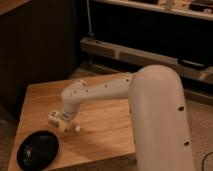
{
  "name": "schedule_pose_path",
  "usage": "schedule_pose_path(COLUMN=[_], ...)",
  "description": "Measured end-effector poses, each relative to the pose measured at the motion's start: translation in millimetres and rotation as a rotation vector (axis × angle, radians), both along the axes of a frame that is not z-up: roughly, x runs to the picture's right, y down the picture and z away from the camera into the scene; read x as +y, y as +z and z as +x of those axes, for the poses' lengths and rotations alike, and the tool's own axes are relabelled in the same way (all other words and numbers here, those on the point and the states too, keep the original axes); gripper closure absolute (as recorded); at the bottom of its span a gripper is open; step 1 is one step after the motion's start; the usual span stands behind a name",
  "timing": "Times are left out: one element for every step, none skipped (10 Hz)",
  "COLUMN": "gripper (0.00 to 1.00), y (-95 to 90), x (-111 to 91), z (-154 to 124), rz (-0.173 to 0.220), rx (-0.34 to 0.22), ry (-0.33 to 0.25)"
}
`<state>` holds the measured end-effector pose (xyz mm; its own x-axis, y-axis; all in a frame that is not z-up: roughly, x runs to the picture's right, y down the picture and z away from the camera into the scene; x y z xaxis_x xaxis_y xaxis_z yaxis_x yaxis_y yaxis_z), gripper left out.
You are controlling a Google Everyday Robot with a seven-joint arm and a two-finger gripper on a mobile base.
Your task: Place the bottle in the ceramic bowl
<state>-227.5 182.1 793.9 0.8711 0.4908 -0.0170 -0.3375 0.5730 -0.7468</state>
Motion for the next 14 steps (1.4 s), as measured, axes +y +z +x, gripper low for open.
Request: schedule_pose_path(gripper=[0.35,0.35,0.35,0.37,0.45,0.53,0.67,0.75,0.83,0.95,1.0,1.0,1.0,1.0], y=[5.3,7.3,9.0,11.3,13.3,14.2,15.3,15.7,15.0,12.2,5.9,-1.0,-13.9,-35.3], x=[7,9,12,16,19,21,23,23,23,18,6,-4,-18,-37], z=[-5,-7,-11,-12,-13,-15,-18,-17,-17,-12,-5,3,11,23], rz=[-0.014,-0.019,-0.03,-0.049,-0.071,-0.088,-0.107,-0.114,-0.117,-0.116,-0.106,-0.096,-0.082,-0.063], rx=[0.006,0.008,0.011,0.016,0.02,0.021,0.026,0.03,0.032,0.038,0.039,0.04,0.039,0.026], ry=[-0.019,-0.025,-0.032,-0.043,-0.055,-0.065,-0.083,-0.093,-0.102,-0.113,-0.107,-0.094,-0.075,-0.045])
